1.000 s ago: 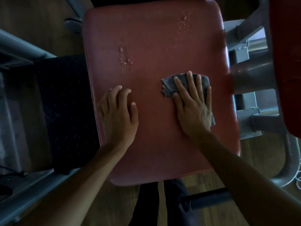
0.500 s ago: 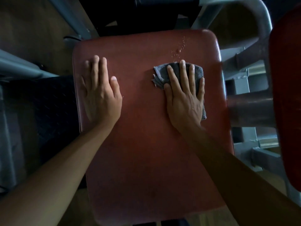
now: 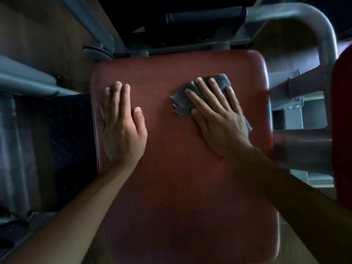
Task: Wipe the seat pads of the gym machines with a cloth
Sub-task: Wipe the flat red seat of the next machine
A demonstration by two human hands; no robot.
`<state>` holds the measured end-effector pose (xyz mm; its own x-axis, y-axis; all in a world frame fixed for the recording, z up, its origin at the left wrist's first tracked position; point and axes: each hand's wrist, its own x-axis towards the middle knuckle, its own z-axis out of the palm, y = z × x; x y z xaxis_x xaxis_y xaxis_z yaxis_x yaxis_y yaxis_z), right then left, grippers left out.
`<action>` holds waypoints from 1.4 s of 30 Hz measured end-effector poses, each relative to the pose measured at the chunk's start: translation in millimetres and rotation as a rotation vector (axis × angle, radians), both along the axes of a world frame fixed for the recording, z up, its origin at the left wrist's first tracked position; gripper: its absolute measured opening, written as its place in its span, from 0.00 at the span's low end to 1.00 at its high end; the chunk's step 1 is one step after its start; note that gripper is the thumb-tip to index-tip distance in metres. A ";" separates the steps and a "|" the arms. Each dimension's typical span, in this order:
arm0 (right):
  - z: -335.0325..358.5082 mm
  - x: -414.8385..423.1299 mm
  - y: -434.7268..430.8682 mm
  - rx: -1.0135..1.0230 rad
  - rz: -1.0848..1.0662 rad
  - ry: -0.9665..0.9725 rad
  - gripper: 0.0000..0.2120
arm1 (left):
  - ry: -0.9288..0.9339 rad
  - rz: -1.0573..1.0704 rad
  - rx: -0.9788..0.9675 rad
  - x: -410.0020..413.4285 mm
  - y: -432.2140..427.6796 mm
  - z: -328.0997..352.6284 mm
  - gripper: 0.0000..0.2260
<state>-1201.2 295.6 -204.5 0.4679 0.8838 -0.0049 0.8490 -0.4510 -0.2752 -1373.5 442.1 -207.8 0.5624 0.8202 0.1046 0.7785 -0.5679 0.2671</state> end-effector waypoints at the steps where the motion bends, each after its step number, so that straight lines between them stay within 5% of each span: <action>1: -1.9 7.9 -9.3 -0.012 0.032 -0.010 0.22 | -0.004 0.001 -0.004 -0.5 -0.2 -0.1 0.23; 6: -1.7 33.0 45.5 0.036 -0.464 0.046 0.23 | 0.016 0.007 0.016 -1.2 0.8 -0.8 0.23; 11: 0.4 -30.3 -5.5 -0.034 -0.098 0.029 0.22 | 0.011 0.004 -0.011 -1.9 0.9 0.7 0.23; 16: -1.0 -16.3 30.9 -0.007 -0.492 0.057 0.24 | 0.011 -0.005 -0.004 -2.1 0.3 2.4 0.23; 21: -1.9 -31.8 2.7 -0.014 -0.123 -0.015 0.23 | 0.008 -0.005 -0.007 -2.5 0.4 1.2 0.23; 26: -6.6 -22.2 52.4 0.039 -0.491 0.023 0.24 | -0.009 -0.004 -0.014 -1.6 1.4 -1.4 0.23; 34: 2.0 -84.8 74.9 0.059 -0.319 0.137 0.25 | -0.313 0.017 -0.169 -1.5 8.9 10.5 0.19; 37: 16.5 -64.2 65.7 0.377 -0.376 0.417 0.24 | -0.435 -0.046 -0.116 16.7 -6.2 22.2 0.18; 39: 20.5 -39.1 50.4 0.519 -0.491 0.461 0.24 | -0.377 -0.159 -0.101 38.8 -23.8 26.3 0.19; 42: 15.7 -18.3 27.3 0.372 -0.556 0.412 0.23 | -0.120 -0.239 -0.092 66.4 -45.5 20.0 0.22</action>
